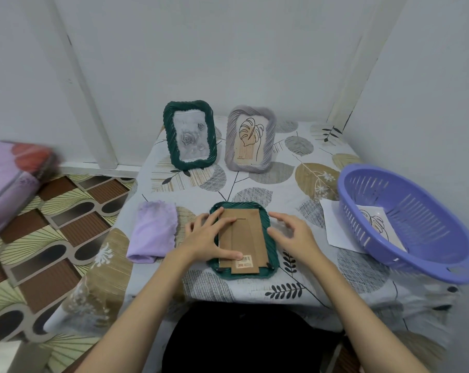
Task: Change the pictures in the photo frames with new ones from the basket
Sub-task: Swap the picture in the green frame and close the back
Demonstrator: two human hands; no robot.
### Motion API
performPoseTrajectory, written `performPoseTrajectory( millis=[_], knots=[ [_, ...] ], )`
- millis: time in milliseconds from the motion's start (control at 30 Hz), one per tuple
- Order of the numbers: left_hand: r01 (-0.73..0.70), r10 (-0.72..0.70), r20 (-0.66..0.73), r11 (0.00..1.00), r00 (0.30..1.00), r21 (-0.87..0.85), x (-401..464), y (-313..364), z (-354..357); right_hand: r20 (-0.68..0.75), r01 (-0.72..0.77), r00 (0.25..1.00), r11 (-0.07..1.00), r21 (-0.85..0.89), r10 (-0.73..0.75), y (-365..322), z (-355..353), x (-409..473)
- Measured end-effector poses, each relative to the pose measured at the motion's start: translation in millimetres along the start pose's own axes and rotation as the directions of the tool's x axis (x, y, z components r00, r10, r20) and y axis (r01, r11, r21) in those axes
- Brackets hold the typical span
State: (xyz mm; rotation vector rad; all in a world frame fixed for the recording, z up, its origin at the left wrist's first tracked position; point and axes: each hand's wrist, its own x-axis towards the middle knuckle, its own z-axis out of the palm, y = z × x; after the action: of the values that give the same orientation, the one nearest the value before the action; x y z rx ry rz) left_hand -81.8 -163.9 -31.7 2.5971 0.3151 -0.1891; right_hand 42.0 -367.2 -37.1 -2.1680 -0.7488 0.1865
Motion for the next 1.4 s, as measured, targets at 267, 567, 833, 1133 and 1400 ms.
performPoseTrajectory(
  millis=[267, 567, 833, 1133, 1400],
  knots=[
    [0.003, -0.003, 0.005, 1.0, 1.0, 0.013, 1, 0, 1, 0.168, -0.034, 0.98, 0.929, -0.368, 0.102, -19, 11, 43],
    [-0.002, 0.002, -0.008, 1.0, 1.0, 0.025, 1, -2, 2, 0.271, 0.027, 0.962, 0.98, -0.199, 0.028, -26, 2, 63],
    [-0.001, 0.001, -0.002, 1.0, 1.0, 0.012, 2, -1, 1, 0.215, 0.08, 0.976, 0.984, -0.162, -0.044, -17, 5, 60],
    [-0.002, 0.004, -0.039, 0.999, 0.999, 0.034, 3, -4, 3, 0.195, -0.001, 0.98, 0.976, -0.219, 0.045, -21, 20, 26],
    [0.112, -0.125, -0.354, 0.992, 0.927, -0.056, 15, -11, -7, 0.162, 0.011, 0.986, 0.959, -0.283, 0.037, -22, 34, 2]
  ],
)
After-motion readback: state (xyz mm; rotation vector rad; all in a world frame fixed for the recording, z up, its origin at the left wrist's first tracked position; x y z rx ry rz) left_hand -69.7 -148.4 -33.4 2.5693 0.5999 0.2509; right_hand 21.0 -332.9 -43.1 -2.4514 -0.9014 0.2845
